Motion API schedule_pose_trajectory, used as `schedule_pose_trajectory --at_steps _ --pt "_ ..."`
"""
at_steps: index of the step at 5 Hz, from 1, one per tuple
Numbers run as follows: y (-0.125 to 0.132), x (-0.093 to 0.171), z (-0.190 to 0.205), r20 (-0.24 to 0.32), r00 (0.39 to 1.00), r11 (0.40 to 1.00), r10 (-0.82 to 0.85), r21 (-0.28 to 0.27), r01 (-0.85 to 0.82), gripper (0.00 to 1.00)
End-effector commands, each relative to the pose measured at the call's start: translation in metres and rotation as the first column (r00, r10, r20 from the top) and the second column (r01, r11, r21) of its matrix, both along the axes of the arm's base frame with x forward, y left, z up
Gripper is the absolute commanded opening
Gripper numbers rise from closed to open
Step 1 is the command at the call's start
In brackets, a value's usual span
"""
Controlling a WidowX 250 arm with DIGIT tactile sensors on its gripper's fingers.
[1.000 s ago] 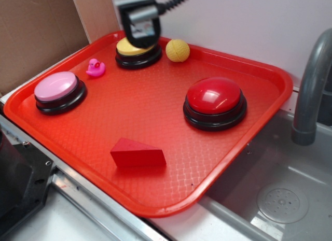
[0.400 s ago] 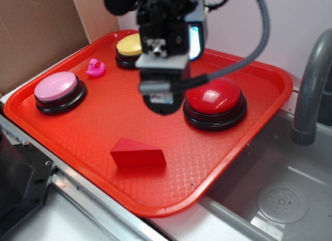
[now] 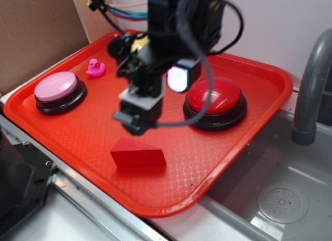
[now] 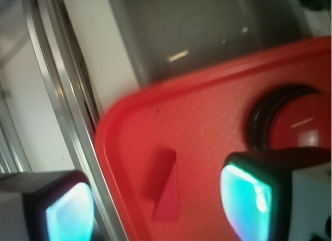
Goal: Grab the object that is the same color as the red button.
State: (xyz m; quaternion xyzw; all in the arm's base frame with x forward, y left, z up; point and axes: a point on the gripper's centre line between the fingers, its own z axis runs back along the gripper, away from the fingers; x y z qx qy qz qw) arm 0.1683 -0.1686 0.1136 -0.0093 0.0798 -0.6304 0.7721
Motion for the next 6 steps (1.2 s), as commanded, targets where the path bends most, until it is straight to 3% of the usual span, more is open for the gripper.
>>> schedule_pose_trajectory --at_steps 1,3,6 --pt "0.058 -0.036 -0.01 0.027 0.999 1.0 -0.021 -0.009 0.021 1.0" --pt "0.09 -0.046 -0.031 0.005 0.97 0.969 0.243 -0.037 -0.243 1.0" --pt "0.077 -0.027 -0.086 -0.053 0.953 0.954 0.299 0.012 -0.298 1.0"
